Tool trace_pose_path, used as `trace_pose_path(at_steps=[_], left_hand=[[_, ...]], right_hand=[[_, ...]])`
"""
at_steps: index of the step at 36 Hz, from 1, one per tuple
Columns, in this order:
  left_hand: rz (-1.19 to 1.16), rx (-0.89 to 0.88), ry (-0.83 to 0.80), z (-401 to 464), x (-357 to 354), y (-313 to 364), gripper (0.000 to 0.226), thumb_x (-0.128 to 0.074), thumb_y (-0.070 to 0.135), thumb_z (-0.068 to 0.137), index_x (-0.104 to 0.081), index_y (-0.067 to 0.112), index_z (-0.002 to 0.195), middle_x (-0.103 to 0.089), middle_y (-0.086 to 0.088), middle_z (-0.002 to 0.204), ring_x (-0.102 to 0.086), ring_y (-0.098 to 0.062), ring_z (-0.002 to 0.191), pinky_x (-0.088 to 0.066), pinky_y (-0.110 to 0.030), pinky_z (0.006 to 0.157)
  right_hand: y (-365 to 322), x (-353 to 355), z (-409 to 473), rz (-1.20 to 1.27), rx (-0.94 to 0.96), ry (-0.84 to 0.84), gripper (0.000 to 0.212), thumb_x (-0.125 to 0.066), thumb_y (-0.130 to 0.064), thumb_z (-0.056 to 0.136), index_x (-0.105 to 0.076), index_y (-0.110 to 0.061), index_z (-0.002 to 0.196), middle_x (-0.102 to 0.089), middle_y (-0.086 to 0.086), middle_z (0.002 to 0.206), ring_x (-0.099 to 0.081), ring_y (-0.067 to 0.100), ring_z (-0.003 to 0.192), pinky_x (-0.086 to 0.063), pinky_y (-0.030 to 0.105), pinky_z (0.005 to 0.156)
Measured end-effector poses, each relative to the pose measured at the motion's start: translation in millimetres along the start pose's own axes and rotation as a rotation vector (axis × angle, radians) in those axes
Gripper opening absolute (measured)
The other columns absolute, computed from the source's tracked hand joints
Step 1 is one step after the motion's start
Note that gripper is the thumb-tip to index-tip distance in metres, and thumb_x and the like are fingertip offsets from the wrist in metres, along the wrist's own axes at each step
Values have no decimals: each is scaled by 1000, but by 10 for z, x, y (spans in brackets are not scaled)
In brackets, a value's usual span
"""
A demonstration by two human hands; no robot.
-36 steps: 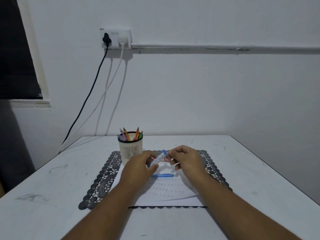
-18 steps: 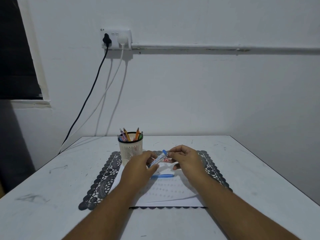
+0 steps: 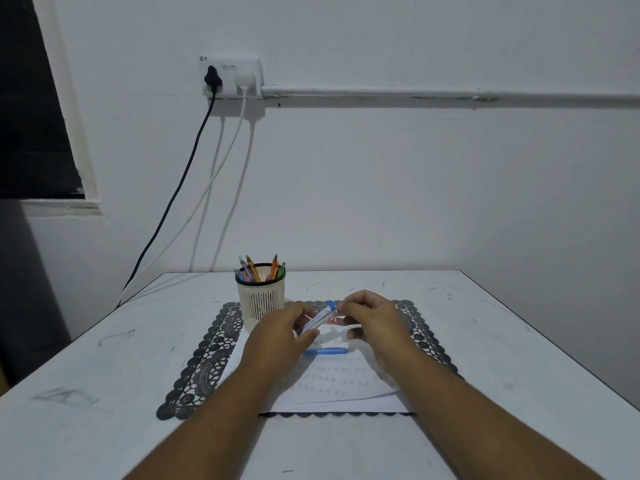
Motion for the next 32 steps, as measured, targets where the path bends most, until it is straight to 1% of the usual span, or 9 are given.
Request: trace_pose_path(at_steps=[4, 10, 16, 21, 25, 28, 32], left_hand=[[-3, -8, 4, -3, -1, 4, 25, -77, 29, 90, -68, 37, 112, -68, 17, 89, -64, -3, 84, -58, -36, 77], [-4, -3, 3, -6, 2, 12, 26, -76, 30, 91, -67, 37, 114, -68, 17, 90, -64, -3, 84, -59, -36, 77], [-4, -1, 4, -9, 8, 24, 25, -76, 28, 91, -68, 35, 114, -68, 17, 90, -64, -3, 85, -59, -36, 77], [-7, 4, 1, -14, 11, 19, 25, -77, 28, 90, -69, 35, 113, -69, 17, 90, -64, -3, 85, -59, -36, 77], [-18, 9, -1, -15, 8, 16, 26, -78, 27, 89, -68, 37, 111, -69, 17, 89, -64, -2, 85, -58, -36, 77], [-21, 3, 5, -20, 10, 25, 25, -78, 27, 89, -68, 38, 110, -69, 17, 89, -64, -1, 84, -58, -34, 77], [-20, -6, 6, -28, 13, 36, 25, -78, 26, 89, -69, 36, 110, -69, 17, 88, -64, 0, 83, -58, -35, 75]], right_hand=[[4, 4, 3, 1, -4, 1, 3, -73, -3, 90, -73, -3, 88, -76, 11, 82, -68, 13, 67, -51, 28, 55], [-30, -18, -22, 19, 0, -6, 4, -70, 1, 92, -74, 2, 94, -75, 8, 79, -66, 10, 63, -51, 29, 56], [-21, -5, -16, 15, 2, 3, 5, -70, -1, 92, -75, -2, 91, -76, 8, 81, -66, 12, 67, -52, 31, 58], [-21, 6, -8, 54, 2, 15, 9, -70, 0, 91, -71, -6, 84, -77, 17, 89, -68, 19, 72, -51, 30, 55], [-56, 0, -33, 80, 23, 22, 9, -71, 4, 89, -67, -4, 88, -75, 22, 90, -66, 23, 73, -50, 28, 53], [-66, -5, -37, 73, 28, 19, 9, -74, 4, 87, -69, -2, 91, -74, 18, 84, -65, 22, 72, -50, 26, 53], [-71, 4, -31, 58, 33, 17, 11, -76, 4, 86, -72, -3, 93, -74, 12, 80, -64, 16, 66, -51, 26, 53]])
Point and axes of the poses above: each hand's wrist, its own z-axis towards the middle knuckle, its own x-axis out of the back of the hand, y = z × x, the point moved 7 cm from there along z, towards the middle knuckle
